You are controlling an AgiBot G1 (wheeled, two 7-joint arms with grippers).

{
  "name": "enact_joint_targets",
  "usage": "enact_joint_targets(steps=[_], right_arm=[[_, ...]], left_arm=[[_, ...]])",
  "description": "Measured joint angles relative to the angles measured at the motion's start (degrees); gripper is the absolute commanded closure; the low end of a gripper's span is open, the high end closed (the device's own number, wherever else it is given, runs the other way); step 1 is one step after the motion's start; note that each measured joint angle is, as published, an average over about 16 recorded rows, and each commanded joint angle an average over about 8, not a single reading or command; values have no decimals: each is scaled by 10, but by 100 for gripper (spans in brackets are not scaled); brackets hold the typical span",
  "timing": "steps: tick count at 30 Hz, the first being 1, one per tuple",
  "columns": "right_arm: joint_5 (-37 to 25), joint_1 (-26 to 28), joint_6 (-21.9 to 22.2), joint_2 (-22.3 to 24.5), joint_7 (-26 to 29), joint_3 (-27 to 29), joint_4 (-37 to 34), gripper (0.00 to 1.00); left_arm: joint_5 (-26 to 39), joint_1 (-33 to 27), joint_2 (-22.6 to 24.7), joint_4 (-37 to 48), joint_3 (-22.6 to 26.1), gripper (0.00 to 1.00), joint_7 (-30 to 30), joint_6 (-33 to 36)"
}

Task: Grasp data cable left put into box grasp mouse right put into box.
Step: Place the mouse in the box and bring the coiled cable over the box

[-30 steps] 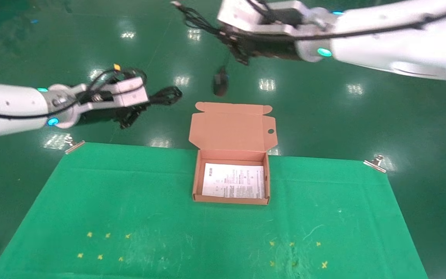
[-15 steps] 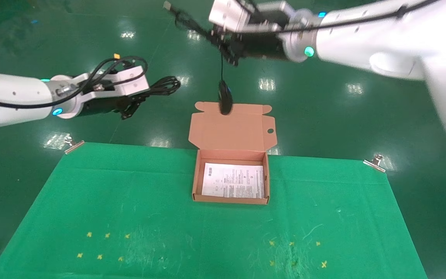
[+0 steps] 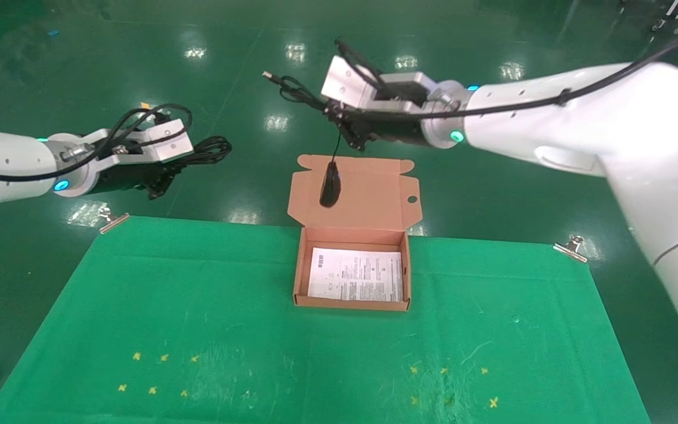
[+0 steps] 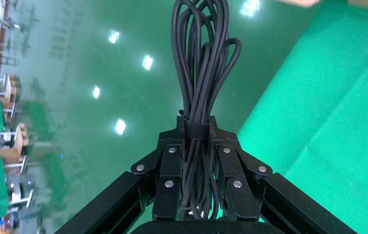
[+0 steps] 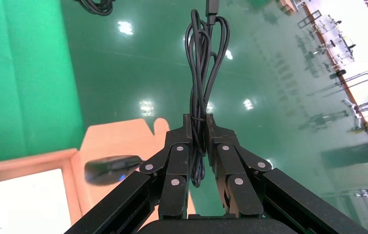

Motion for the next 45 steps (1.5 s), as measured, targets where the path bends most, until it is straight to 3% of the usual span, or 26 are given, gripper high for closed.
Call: enact_joint_targets(steps=[14, 25, 27, 33, 34, 45], right_arm=[[48, -50, 28, -7, 48, -64, -4, 100], [97, -83, 49, -6, 105, -108, -52, 100], [102, -86, 49, -6, 111, -116, -65, 85], [109, -88, 43, -7, 122, -135, -92, 10], [109, -87, 41, -7, 123, -137, -94, 3], [117, -86, 30, 11, 126, -145, -77, 0]], left_arm=[[39, 1, 1, -12, 5, 100, -48, 18], [43, 3, 0, -19, 5, 100, -54, 21], [44, 3, -1, -19, 5, 100, -54, 21], [44, 3, -1, -20, 5, 100, -55, 21], [44, 4, -1, -20, 5, 100, -55, 21], [33, 11, 10, -21, 8, 100, -47, 19]])
